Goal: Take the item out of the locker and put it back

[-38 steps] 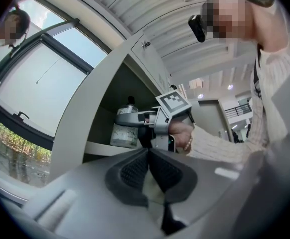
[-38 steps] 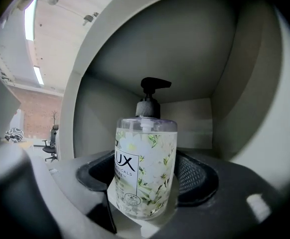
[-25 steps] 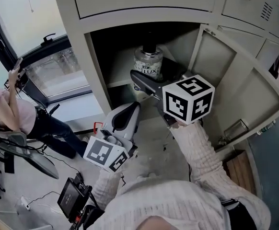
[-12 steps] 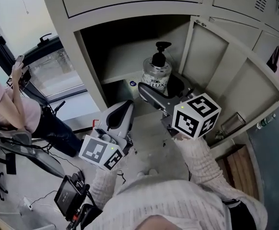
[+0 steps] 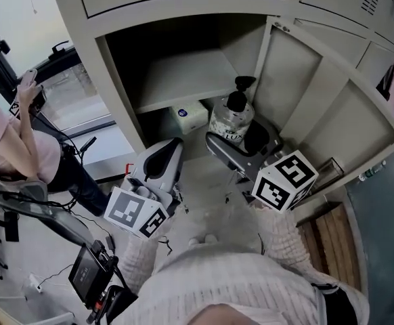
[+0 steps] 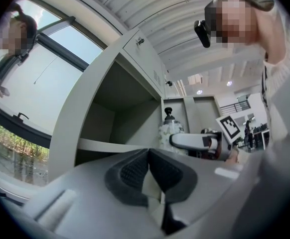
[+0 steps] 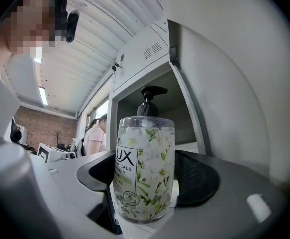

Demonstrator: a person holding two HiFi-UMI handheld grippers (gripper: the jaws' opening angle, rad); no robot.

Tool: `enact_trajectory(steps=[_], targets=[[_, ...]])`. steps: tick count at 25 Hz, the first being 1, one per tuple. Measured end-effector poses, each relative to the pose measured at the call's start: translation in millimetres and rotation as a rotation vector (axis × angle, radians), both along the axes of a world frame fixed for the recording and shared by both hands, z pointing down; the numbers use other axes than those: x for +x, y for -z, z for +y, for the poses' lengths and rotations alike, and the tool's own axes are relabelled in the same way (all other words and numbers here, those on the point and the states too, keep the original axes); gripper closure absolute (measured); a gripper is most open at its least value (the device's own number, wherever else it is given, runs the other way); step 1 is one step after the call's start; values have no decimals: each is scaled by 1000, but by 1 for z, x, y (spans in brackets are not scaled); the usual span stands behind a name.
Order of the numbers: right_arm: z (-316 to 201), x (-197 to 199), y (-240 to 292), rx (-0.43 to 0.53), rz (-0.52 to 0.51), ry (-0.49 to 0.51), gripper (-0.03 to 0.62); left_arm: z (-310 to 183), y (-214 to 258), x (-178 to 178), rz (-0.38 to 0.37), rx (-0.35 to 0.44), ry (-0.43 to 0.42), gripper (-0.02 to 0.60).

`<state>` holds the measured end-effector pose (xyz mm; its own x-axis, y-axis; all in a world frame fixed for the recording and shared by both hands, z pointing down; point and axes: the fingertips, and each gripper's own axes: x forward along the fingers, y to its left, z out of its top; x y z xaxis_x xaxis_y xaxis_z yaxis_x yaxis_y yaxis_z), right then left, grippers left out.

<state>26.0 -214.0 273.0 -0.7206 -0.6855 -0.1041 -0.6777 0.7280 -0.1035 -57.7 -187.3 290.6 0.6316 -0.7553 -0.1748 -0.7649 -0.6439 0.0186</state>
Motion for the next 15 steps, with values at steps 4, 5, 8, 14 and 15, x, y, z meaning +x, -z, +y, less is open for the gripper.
enact_trajectory(steps=[4,5,8,14,15], targets=[[9,2,-4,18,-4,17,233,0,-1,4,18,-4,2,575],[10,2,-6,19,-7,21,233,0,-2,5,22,-6,2,575],[13,-1,-12,16,-5,41,233,0,-3,8,25,-6,0,575],[13,-3,-12,42,32,42,233,0,-3,5,51,-15,-13,575],[13,-3,-11,45,32,41,233,0,-2,4,64,-21,-21,575]])
